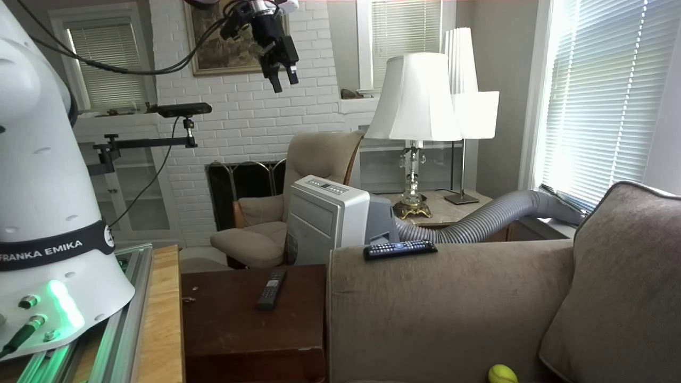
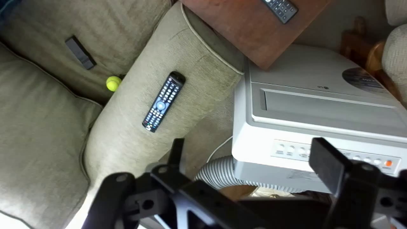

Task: Turn on the white object

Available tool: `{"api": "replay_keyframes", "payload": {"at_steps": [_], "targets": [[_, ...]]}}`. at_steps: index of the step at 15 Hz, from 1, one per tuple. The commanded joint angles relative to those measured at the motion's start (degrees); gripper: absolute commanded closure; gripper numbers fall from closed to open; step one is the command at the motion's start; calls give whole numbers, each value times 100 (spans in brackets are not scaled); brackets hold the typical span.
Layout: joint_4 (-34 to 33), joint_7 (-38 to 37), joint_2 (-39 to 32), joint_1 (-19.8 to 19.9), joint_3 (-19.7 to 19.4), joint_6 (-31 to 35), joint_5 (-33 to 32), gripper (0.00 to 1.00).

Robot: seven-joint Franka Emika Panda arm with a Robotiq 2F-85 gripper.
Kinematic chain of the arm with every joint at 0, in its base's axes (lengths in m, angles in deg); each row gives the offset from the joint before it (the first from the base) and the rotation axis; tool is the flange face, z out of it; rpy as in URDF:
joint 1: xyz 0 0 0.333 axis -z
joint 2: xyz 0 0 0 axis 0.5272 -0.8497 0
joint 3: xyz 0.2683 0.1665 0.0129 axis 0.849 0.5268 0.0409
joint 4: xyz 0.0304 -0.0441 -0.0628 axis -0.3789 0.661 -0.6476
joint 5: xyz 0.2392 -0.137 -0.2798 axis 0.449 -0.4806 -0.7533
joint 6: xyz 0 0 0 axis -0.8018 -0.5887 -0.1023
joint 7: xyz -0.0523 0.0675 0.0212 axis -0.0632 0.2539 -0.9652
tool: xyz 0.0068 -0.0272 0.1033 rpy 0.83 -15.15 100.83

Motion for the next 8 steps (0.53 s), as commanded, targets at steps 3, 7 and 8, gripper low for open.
{"api": "replay_keyframes", "payload": {"at_steps": [3,7,8], "targets": [[-936,136,-1302,-230,76,419,-71,0],[-1650,206,-2154,-425,54,478,-213,18],[-1805,207,-2378,-491,48,507,-238,22]]}}
